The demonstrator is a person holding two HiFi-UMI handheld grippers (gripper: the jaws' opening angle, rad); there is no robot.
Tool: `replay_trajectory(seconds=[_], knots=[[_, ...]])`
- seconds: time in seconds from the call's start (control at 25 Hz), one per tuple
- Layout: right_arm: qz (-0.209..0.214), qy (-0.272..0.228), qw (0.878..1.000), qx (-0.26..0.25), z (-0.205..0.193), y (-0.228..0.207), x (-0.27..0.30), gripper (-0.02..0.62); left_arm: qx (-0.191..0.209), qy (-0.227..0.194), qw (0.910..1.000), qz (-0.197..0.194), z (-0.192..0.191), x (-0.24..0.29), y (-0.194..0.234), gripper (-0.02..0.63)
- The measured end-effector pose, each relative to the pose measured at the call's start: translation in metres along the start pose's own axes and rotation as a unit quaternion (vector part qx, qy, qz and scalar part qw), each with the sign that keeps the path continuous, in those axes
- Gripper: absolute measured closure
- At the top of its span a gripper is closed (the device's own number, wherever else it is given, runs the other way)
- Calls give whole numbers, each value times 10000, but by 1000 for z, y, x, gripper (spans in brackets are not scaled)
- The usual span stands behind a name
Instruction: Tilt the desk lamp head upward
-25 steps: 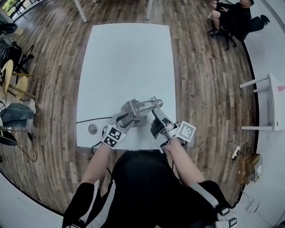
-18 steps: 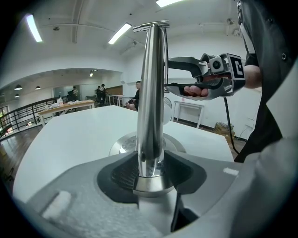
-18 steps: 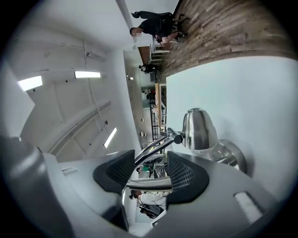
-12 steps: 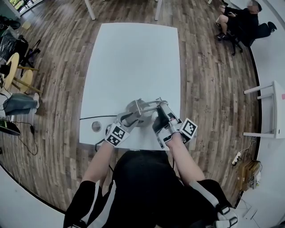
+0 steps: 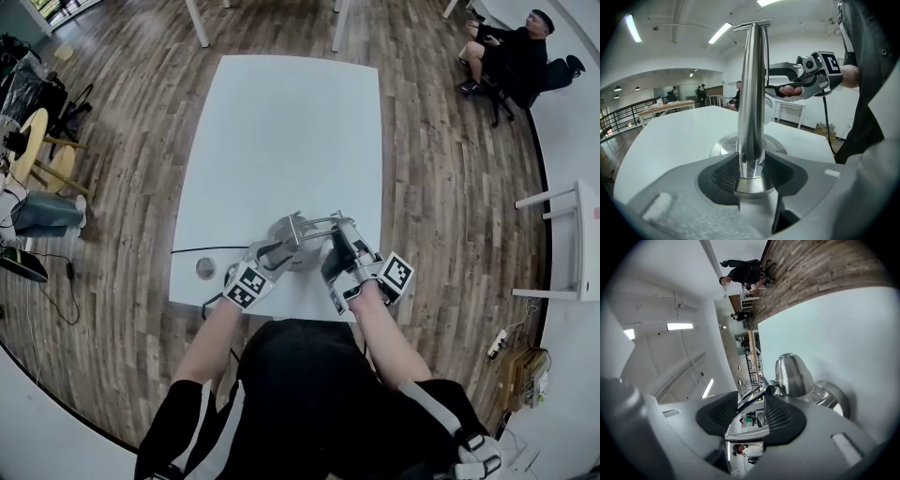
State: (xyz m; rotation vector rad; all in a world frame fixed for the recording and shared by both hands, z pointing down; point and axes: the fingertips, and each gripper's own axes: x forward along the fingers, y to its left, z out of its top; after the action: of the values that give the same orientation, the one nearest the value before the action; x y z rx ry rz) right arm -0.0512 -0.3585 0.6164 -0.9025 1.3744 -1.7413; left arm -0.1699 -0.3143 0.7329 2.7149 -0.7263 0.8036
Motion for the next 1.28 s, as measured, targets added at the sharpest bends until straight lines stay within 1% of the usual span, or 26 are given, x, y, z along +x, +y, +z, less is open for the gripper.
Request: replay_trajectory(seconds=[0.36, 0.44, 0.6, 0.92, 1.12, 1.28], knots=[[-30, 91, 9985, -547, 7, 16, -1, 430, 54, 68, 10000, 2, -1, 1, 0, 431], [-46, 127, 9971, -752, 6, 21, -1, 431, 59, 62, 10000, 17, -2, 1, 0, 435], [-89, 206, 9922, -1225, 5, 33, -1, 431, 55, 94, 9999, 10, -5, 1, 1, 443], [-92, 269, 9806, -1942, 11, 59, -2, 448, 28, 151, 9999, 57, -3, 3, 3, 443], [-11, 346, 9727, -2295, 13, 72, -3, 460, 31, 169, 9998, 95, -2, 4, 3, 445], [42, 386, 9685, -2461, 14, 79, -5, 465, 43, 174, 9998, 103, -1, 5, 0, 454]])
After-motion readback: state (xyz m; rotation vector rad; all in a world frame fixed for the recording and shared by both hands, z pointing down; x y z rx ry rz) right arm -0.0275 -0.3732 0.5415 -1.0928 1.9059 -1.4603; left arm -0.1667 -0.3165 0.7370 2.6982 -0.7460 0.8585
